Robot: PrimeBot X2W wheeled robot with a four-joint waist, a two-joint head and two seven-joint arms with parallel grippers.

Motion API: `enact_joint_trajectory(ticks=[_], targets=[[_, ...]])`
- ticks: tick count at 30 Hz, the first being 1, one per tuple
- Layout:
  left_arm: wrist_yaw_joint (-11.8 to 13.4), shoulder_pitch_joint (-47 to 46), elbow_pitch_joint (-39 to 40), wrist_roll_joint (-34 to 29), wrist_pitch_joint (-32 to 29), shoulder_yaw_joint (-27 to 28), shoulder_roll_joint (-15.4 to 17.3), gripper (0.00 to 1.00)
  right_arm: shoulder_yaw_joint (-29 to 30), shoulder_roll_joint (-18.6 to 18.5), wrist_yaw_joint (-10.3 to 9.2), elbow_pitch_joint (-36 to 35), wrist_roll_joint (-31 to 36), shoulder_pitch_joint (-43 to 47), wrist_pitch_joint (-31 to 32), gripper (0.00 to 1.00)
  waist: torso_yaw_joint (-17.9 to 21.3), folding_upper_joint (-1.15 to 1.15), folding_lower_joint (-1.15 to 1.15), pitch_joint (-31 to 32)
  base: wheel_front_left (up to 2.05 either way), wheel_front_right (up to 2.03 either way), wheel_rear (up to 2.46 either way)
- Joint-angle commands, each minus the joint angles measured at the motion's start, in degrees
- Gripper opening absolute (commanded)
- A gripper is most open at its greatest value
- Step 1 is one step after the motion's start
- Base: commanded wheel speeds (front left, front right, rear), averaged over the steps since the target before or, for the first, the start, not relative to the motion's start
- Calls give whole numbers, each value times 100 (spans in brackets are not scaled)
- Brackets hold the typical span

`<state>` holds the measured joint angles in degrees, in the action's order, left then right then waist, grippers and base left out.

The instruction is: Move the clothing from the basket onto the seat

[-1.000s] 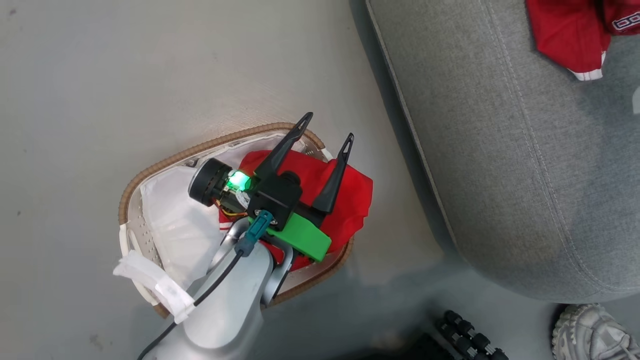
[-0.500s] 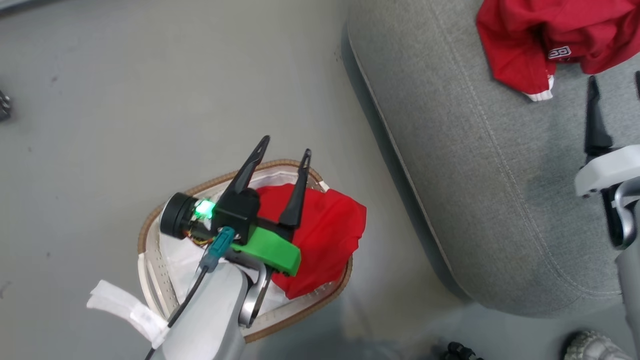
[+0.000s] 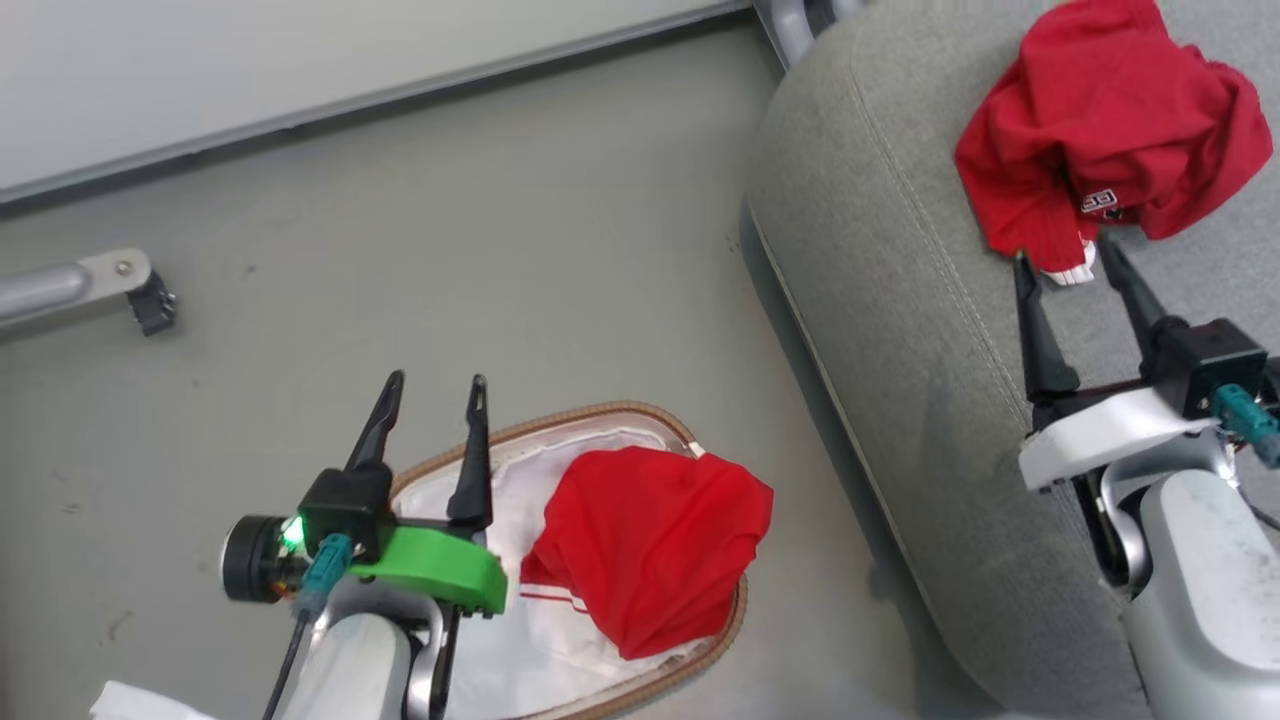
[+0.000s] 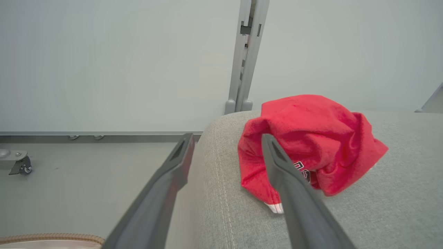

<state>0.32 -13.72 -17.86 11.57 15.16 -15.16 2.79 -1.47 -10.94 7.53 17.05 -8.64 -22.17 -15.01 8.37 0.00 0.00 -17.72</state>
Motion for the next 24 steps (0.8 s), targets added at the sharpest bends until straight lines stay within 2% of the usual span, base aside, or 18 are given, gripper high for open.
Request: enact_joint_trajectory(ticks=[1,10,24], targets=[[31,158,2,37,-2,111,19,100,-61,31,-8,14,-37,134,-24,100,-307,0,0,390,0,0,0],[49,661,-10,65,-2,671,18,100,-341,295,-8,54,-26,640,-24,100,-513,0,0,852,0,0,0],[108,1422,29,149,-2,1114,18,100,-340,546,-8,75,79,1410,-24,100,-640,0,0,1451,0,0,0]])
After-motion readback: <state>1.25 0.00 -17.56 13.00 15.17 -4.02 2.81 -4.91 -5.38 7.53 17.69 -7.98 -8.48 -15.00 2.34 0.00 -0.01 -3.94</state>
